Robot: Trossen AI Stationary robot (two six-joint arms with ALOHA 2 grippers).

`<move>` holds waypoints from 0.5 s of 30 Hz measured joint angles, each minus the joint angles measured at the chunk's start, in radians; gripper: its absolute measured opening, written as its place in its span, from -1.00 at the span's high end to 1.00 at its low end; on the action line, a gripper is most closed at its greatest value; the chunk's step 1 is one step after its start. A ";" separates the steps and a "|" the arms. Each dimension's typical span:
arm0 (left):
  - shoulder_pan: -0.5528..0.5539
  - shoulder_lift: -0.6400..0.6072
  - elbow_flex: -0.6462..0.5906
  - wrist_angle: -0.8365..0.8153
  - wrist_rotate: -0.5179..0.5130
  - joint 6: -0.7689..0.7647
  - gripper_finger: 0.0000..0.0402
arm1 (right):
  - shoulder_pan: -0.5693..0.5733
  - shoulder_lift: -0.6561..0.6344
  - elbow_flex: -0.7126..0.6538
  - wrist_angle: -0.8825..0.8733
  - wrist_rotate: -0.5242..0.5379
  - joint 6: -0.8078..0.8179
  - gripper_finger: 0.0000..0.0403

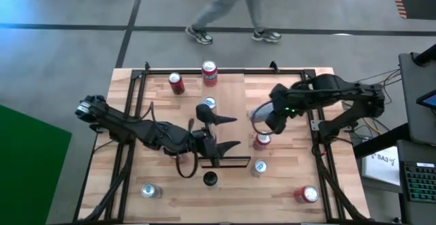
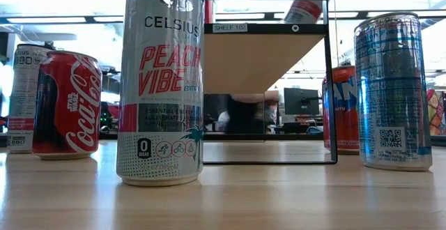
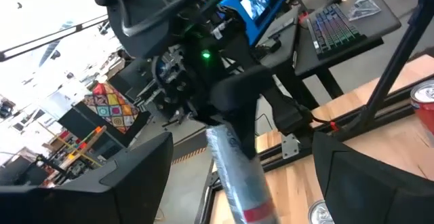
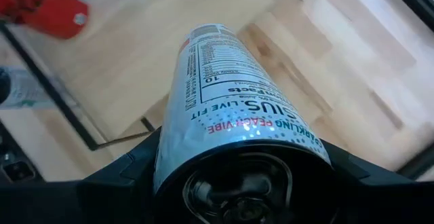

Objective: Place canned beverage on shelf
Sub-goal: Put the white and pink soda can on the top right shelf

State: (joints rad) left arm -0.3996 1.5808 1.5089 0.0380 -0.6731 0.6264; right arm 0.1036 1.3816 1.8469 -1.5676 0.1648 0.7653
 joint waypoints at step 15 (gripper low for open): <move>-0.021 -0.296 -0.264 0.170 -0.001 -0.064 -0.57 | -0.129 0.247 0.193 -0.004 -0.102 -0.286 -0.17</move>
State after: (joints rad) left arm -0.4209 1.2851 1.2448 0.2081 -0.6739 0.5624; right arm -0.0253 1.6288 2.0400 -1.5712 0.0624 0.4792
